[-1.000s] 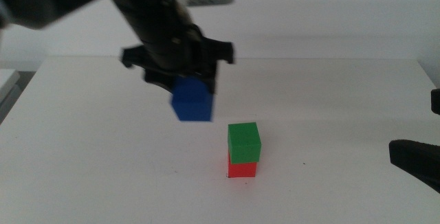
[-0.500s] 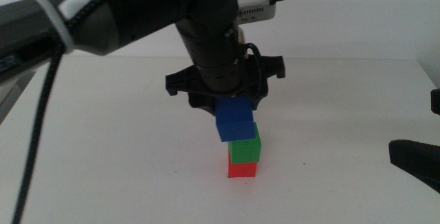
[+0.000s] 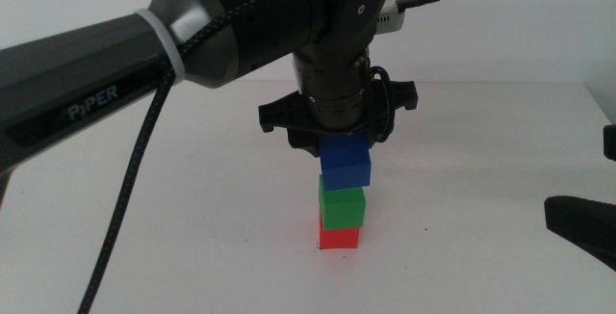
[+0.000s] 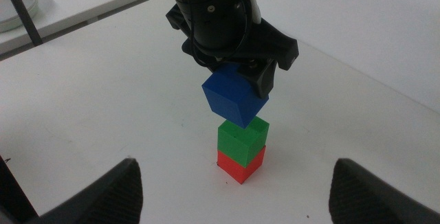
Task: Stack red cubes first, then green, then blue cubes in a specific spot.
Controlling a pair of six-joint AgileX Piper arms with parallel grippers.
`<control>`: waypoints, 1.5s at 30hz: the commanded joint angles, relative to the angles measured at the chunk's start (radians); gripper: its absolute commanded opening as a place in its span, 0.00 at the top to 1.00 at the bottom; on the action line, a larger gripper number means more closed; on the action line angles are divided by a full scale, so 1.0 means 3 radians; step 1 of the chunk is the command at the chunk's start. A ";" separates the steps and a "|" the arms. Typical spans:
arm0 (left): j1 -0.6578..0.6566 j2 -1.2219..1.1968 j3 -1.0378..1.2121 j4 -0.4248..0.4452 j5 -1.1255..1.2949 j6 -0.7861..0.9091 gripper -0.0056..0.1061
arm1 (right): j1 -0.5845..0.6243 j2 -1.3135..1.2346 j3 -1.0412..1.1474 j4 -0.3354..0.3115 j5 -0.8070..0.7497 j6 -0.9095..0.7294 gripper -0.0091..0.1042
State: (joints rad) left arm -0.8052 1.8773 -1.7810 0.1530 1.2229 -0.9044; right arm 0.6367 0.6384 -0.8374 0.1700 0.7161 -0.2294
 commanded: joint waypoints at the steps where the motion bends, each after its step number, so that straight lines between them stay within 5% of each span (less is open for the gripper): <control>1: -0.0007 0.0010 -0.0032 0.0043 -0.0006 -0.0063 0.97 | -0.0030 -0.0014 0.0017 -0.0010 -0.0040 -0.0009 0.14; 45: 0.0192 0.0370 -0.0223 -0.0211 -0.0006 0.0061 0.97 | -0.0030 -0.0014 0.0017 -0.0010 -0.0040 0.0005 0.14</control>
State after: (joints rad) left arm -0.7540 1.9952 -1.8418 0.0959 1.2229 -0.8895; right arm 0.6367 0.6384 -0.8374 0.1700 0.7161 -0.2271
